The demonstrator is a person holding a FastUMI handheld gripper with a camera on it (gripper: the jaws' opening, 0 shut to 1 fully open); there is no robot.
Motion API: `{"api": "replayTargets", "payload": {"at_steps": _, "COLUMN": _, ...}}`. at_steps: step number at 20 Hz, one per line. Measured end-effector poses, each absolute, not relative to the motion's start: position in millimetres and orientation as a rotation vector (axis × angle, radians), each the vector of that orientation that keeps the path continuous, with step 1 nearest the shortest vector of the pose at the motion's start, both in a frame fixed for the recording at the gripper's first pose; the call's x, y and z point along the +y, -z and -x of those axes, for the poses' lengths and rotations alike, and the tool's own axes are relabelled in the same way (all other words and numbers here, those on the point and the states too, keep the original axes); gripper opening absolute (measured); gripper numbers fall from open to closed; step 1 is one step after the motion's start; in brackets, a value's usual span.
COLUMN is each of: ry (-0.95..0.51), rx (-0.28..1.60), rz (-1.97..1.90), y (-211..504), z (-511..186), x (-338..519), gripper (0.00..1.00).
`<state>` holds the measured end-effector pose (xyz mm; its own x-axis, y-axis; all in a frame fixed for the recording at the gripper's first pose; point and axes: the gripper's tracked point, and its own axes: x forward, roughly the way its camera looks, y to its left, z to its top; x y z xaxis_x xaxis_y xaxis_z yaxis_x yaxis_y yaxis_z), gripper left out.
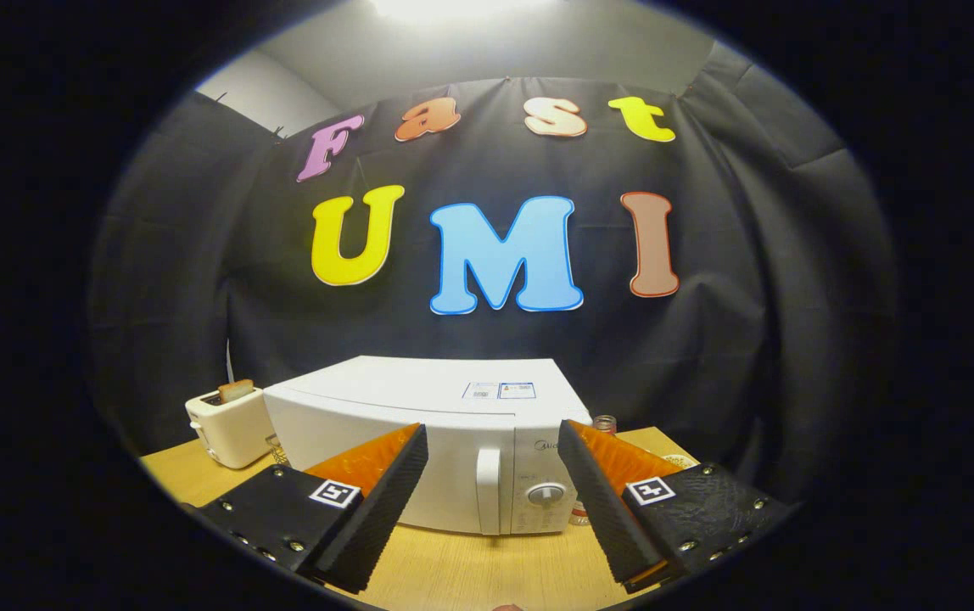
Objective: Open the microwave, put the food inside, and close the microwave door.
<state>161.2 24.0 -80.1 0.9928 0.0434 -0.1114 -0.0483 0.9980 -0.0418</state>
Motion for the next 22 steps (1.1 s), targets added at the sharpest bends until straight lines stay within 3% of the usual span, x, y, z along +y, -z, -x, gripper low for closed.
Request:
{"api": "replayTargets", "payload": {"at_steps": 12, "ry": -0.067, "rx": 0.288, "rz": 0.092, "y": 172, "z": -218, "x": 34, "gripper": 0.99}}
{"api": "replayTargets", "payload": {"at_steps": 15, "ry": -0.076, "rx": 0.329, "rz": 0.102, "y": 193, "z": -219, "x": 37, "gripper": 0.84}}
{"api": "replayTargets", "payload": {"at_steps": 18, "ry": -0.056, "rx": 0.343, "rz": 0.096, "y": 199, "z": -224, "x": 35, "gripper": 0.79}}
{"api": "replayTargets", "payload": {"at_steps": 19, "ry": -0.049, "rx": 0.339, "rz": 0.085, "y": 197, "z": -226, "x": 33, "gripper": 0.62}}
{"api": "replayTargets", "payload": {"at_steps": 20, "ry": -0.04, "rx": 0.342, "rz": 0.065, "y": 197, "z": -229, "x": 32, "gripper": 0.58}}
{"api": "replayTargets", "payload": {"at_steps": 22, "ry": -0.007, "rx": 0.349, "rz": 0.051, "y": 199, "z": -232, "x": 25, "gripper": 0.57}}
